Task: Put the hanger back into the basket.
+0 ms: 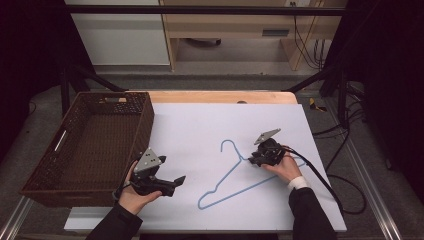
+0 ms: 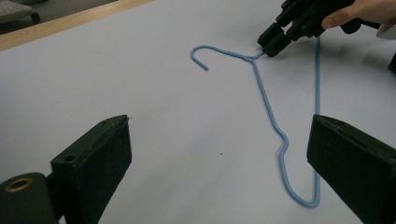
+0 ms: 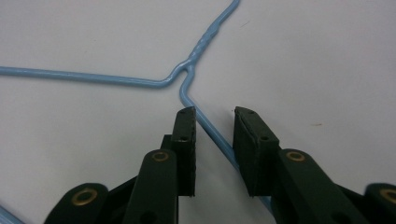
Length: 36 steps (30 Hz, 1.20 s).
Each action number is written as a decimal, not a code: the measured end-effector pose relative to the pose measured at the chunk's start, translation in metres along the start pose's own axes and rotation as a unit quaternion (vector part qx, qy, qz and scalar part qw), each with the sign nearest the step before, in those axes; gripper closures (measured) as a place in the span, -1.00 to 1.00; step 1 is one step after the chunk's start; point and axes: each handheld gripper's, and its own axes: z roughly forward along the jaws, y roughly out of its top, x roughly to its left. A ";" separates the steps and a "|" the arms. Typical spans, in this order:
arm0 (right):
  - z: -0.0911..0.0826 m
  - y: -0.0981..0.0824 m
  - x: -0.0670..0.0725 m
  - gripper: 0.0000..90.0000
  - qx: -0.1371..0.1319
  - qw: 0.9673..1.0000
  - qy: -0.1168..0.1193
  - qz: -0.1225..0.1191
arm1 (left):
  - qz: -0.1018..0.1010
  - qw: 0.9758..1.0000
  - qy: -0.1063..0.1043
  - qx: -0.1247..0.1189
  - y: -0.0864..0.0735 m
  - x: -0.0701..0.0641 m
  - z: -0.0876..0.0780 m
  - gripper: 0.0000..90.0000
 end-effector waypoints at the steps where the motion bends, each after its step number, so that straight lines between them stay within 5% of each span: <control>1: 0.000 0.000 0.000 0.57 0.000 1.000 0.000 0.000 | 0.000 1.000 0.000 0.001 0.000 0.000 0.001 -0.86; 26: -0.003 -0.001 -0.007 0.87 -0.001 0.999 0.014 -0.042 | 0.013 1.000 -0.011 0.023 0.000 -0.009 0.014 -0.85; 28: -0.005 0.000 -0.007 1.00 -0.009 0.999 0.020 -0.042 | 0.012 1.000 -0.012 0.024 0.000 -0.009 0.015 -0.85; 31: -0.004 -0.001 -0.007 1.00 0.015 0.999 0.027 -0.040 | 0.013 0.999 -0.011 0.027 -0.001 -0.009 0.015 -0.85; 36: -0.004 -0.001 -0.005 0.91 0.006 0.999 0.014 -0.040 | 0.014 0.999 -0.011 0.027 -0.001 -0.010 0.015 -0.85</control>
